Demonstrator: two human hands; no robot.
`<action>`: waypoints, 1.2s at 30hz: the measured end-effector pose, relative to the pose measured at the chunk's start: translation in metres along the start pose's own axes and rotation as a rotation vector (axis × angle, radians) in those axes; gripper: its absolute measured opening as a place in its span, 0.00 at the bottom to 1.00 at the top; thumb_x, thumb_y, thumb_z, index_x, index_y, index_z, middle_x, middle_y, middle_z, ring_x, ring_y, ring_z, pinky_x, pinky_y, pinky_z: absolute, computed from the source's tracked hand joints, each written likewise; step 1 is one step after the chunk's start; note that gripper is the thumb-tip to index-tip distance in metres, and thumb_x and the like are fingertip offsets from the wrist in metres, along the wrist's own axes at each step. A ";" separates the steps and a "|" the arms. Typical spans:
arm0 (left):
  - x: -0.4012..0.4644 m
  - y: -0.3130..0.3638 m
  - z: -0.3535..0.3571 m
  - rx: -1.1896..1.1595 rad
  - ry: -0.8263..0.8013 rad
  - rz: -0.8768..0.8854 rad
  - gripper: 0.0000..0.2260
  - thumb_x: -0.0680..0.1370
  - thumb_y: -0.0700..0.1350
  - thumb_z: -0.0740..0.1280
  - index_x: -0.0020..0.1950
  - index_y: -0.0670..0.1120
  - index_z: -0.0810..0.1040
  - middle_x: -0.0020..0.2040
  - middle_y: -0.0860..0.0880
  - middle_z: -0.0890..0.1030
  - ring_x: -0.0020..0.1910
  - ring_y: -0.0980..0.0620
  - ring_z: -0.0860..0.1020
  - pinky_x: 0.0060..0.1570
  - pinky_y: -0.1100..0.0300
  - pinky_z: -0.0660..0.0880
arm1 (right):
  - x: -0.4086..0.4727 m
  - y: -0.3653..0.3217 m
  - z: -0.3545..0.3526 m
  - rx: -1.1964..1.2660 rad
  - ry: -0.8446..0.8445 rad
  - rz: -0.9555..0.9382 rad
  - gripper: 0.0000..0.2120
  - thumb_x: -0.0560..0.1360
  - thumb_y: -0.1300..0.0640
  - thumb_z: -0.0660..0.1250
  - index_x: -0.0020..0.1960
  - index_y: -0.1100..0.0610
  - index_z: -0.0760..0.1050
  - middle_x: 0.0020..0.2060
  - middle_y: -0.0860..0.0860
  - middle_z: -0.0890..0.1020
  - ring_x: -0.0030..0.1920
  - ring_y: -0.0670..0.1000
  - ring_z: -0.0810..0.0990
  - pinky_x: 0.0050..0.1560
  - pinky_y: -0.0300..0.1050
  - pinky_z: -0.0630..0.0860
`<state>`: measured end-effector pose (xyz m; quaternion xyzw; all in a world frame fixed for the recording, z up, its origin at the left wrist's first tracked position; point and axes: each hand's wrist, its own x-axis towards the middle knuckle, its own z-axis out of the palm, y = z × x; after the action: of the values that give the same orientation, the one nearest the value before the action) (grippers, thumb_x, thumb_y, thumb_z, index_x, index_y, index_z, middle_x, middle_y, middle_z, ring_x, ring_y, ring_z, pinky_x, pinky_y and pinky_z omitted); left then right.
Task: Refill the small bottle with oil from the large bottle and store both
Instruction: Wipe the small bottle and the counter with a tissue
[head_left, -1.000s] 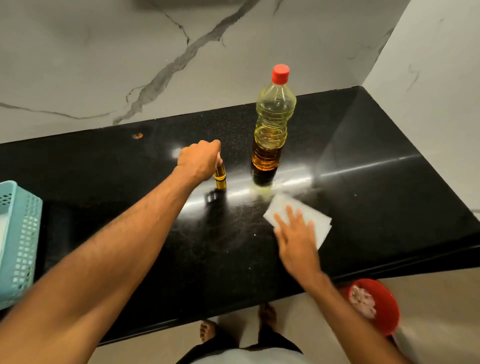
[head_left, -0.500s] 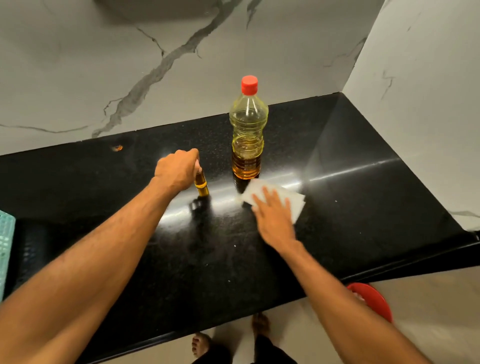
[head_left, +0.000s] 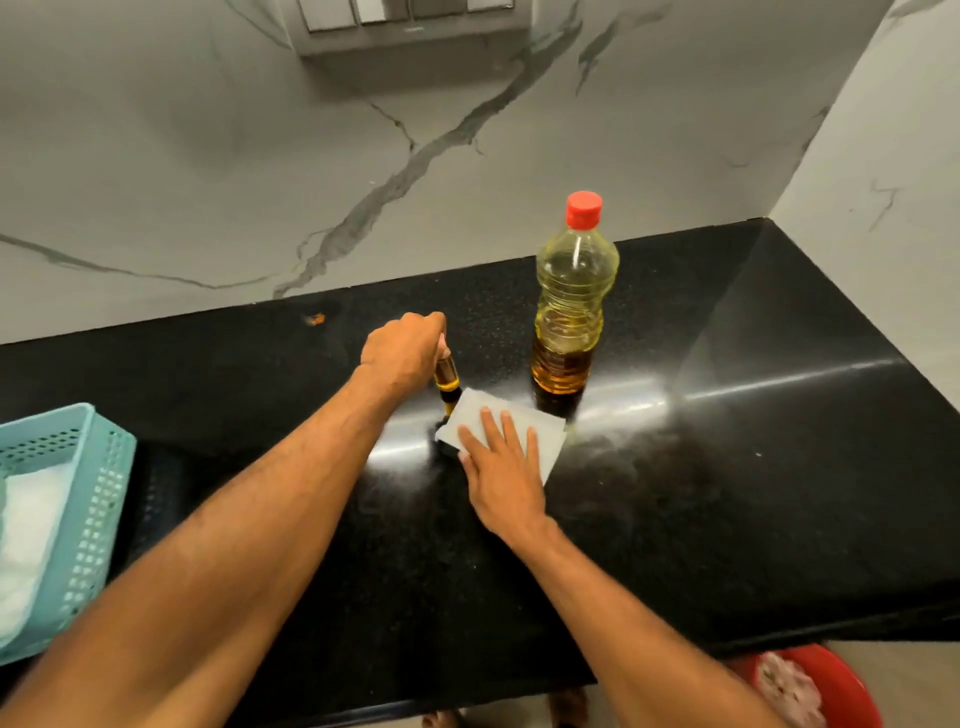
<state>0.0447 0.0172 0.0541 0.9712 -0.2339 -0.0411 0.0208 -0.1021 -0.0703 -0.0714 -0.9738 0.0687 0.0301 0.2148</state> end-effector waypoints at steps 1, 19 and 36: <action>0.001 -0.005 -0.004 0.011 0.025 0.002 0.05 0.80 0.47 0.60 0.52 0.47 0.72 0.44 0.45 0.78 0.39 0.45 0.77 0.38 0.51 0.74 | 0.018 -0.006 0.000 -0.002 -0.009 0.003 0.22 0.83 0.49 0.51 0.77 0.46 0.59 0.79 0.51 0.51 0.79 0.55 0.46 0.75 0.60 0.41; -0.005 -0.018 -0.001 -0.011 -0.003 0.009 0.07 0.81 0.46 0.58 0.53 0.45 0.73 0.48 0.44 0.79 0.42 0.43 0.77 0.38 0.52 0.70 | -0.081 0.053 -0.030 -0.082 -0.040 0.053 0.22 0.83 0.49 0.52 0.77 0.44 0.57 0.79 0.49 0.52 0.79 0.55 0.49 0.76 0.59 0.46; -0.013 -0.006 0.016 -0.042 -0.035 0.014 0.06 0.80 0.47 0.59 0.51 0.48 0.74 0.43 0.46 0.79 0.39 0.47 0.76 0.35 0.54 0.71 | -0.105 0.053 -0.014 -0.110 0.027 0.030 0.23 0.83 0.48 0.50 0.78 0.43 0.56 0.79 0.47 0.50 0.79 0.54 0.45 0.75 0.58 0.40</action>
<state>0.0344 0.0285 0.0391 0.9680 -0.2400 -0.0628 0.0374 -0.2137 -0.1113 -0.0714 -0.9833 0.0844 0.0239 0.1597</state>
